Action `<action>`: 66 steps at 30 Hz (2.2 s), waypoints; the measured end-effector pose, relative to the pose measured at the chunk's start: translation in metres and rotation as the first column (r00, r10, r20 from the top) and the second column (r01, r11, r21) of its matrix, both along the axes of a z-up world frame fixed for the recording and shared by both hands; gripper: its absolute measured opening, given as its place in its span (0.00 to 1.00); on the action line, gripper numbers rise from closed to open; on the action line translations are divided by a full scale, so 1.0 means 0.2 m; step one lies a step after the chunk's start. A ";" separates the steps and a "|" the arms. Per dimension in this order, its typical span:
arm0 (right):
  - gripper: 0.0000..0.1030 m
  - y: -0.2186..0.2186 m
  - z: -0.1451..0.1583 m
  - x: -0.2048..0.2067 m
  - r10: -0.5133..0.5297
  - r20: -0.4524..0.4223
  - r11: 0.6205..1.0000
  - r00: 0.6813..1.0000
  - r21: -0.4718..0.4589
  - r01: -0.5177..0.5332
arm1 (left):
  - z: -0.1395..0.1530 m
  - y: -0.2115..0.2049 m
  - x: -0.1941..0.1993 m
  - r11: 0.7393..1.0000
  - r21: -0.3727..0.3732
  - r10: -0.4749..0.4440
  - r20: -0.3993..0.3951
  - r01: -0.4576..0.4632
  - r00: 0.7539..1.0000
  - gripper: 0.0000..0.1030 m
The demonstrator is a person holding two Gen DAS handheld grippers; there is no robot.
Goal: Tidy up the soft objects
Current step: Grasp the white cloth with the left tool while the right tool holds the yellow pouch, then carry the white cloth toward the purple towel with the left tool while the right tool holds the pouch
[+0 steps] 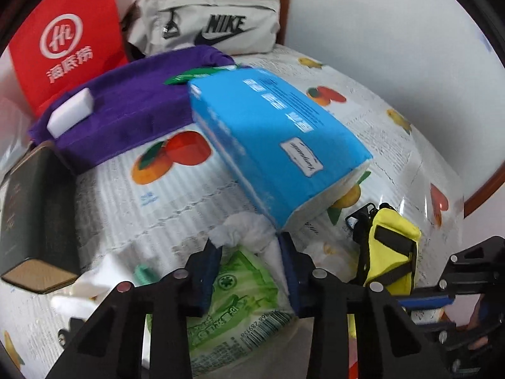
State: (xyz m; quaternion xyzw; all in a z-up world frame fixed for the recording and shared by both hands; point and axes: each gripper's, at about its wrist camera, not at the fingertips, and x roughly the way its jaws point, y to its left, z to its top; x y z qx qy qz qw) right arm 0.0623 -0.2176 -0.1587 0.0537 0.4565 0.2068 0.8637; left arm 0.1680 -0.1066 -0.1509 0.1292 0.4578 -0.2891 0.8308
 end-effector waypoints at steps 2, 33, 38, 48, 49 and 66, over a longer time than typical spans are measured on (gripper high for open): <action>0.16 -0.01 0.00 0.00 -0.010 -0.002 1.000 1.000 -0.002 0.010 | 0.02 0.05 0.00 1.000 0.008 0.028 0.012 -0.028 1.000 0.33; 0.14 0.01 0.10 -0.01 -0.020 0.038 0.999 0.999 -0.029 0.021 | 0.22 0.32 0.02 0.969 -0.165 0.186 -0.009 -0.185 0.982 0.28; 0.14 0.01 0.12 -0.02 -0.027 0.030 0.999 0.999 -0.040 0.028 | 0.28 0.47 -0.02 0.951 -0.166 0.267 0.014 -0.261 0.964 0.28; 0.14 0.04 0.12 0.00 -0.046 0.017 0.996 0.999 -0.074 0.047 | 0.13 0.90 -0.12 0.869 -0.155 0.463 -0.075 -0.469 0.883 0.28; 0.14 0.04 0.12 0.01 -0.050 0.014 0.996 0.999 -0.077 0.051 | 0.10 0.93 -0.12 0.860 -0.154 0.477 -0.091 -0.486 0.874 0.28; 0.14 0.09 0.20 0.05 -0.021 -0.010 0.998 1.000 -0.064 0.021 | 0.02 0.98 -0.11 0.839 -0.164 0.498 -0.155 -0.519 0.853 0.28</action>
